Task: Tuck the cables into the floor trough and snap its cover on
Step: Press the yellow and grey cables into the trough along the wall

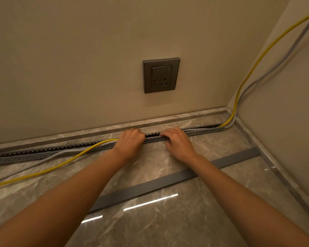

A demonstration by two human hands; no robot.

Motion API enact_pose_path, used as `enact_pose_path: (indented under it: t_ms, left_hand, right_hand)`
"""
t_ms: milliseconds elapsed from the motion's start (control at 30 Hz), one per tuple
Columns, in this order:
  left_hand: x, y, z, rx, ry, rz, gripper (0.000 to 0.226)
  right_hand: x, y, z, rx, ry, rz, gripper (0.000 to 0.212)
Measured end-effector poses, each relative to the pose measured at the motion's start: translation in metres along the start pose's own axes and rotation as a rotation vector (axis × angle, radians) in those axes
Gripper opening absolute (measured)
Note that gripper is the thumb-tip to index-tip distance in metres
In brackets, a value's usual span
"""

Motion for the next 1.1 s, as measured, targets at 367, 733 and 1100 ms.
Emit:
enact_pose_path:
  t_ms: [367,733,1100]
  left_hand:
    - [-0.011,0.0,0.014,0.08,-0.012,0.046,0.023]
    - [-0.009,0.002,0.0,0.283,-0.095,0.06,0.018]
    - [0.058,0.008,-0.07,0.196,-0.234,0.166,0.025]
  right_hand:
    - [-0.012,-0.004,0.001,0.067,0.04,0.008,0.03]
    - [-0.009,-0.003,-0.003,0.108,-0.009,-0.028,0.037]
    - [-0.002,0.008,-0.068,0.084,-0.095,0.062,0.021]
Point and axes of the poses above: each hand's wrist, its own x-axis away from the middle knuckle, its own y-axis out of the palm, z = x × y, the point moved 8 cm from there along -x, towards the middle knuckle, and after that the axes turned 2 degrees about z, right-handed, at the moved point
